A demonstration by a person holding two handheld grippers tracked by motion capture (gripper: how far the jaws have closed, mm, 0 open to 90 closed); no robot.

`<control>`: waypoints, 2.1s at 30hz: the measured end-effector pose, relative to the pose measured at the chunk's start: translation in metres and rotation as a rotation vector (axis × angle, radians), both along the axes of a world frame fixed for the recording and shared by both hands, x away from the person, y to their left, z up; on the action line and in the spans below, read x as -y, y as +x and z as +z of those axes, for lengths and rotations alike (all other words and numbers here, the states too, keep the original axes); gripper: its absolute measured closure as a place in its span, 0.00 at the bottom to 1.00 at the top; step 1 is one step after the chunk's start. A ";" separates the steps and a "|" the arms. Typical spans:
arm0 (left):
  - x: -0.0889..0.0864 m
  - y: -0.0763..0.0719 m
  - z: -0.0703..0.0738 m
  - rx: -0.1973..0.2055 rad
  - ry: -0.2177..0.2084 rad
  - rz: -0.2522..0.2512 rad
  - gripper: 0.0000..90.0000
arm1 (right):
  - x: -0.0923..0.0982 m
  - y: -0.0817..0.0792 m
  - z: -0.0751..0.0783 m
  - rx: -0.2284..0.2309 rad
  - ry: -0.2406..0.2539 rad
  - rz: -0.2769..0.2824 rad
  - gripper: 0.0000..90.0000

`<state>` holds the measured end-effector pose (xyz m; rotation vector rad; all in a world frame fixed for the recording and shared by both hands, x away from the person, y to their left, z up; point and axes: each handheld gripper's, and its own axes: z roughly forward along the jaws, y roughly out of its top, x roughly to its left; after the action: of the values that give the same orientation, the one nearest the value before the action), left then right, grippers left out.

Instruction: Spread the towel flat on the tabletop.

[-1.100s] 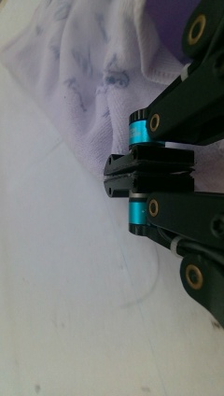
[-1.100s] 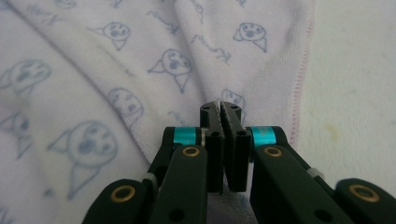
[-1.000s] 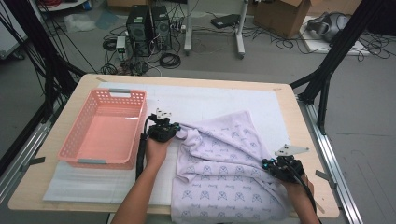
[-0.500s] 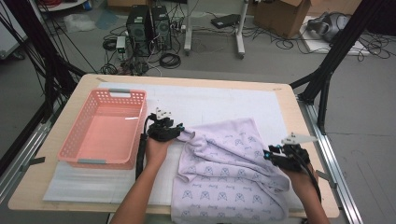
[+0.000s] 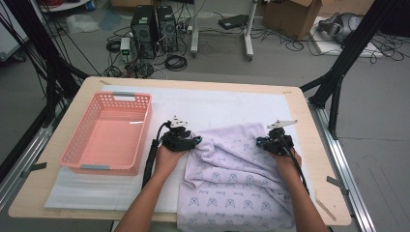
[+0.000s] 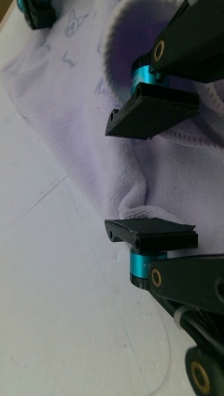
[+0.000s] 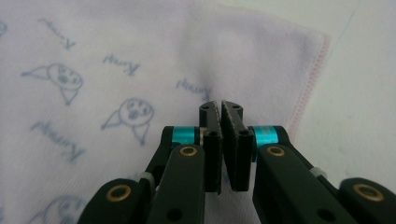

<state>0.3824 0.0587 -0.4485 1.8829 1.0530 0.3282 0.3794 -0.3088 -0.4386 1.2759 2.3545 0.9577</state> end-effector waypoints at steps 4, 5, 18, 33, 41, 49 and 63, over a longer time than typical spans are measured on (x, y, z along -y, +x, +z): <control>-0.002 0.000 0.001 -0.001 -0.005 0.003 0.53 | 0.008 -0.015 0.005 -0.034 -0.025 0.017 0.98; -0.003 -0.001 0.002 0.002 0.000 0.004 0.53 | 0.010 -0.021 0.005 -0.032 -0.041 0.017 0.98; -0.009 -0.014 0.016 0.093 0.011 0.066 0.73 | 0.033 -0.026 0.027 0.062 0.058 -0.022 0.71; 0.013 -0.011 -0.001 0.038 0.177 0.013 0.77 | 0.007 0.027 0.006 -0.004 -0.092 0.050 0.93; 0.005 -0.018 0.007 -0.008 0.159 0.014 0.97 | 0.017 0.030 0.022 0.186 -0.261 -0.205 0.96; -0.009 -0.010 0.017 0.005 0.060 0.093 0.67 | 0.025 0.025 0.025 0.152 -0.189 -0.226 0.75; 0.028 0.035 0.003 -0.052 0.128 0.036 0.61 | 0.030 -0.007 0.055 0.225 -0.069 -0.156 0.73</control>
<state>0.4170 0.0311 -0.4457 1.9976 1.1246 0.3763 0.3725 -0.3385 -0.3836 1.2351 2.0670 0.9110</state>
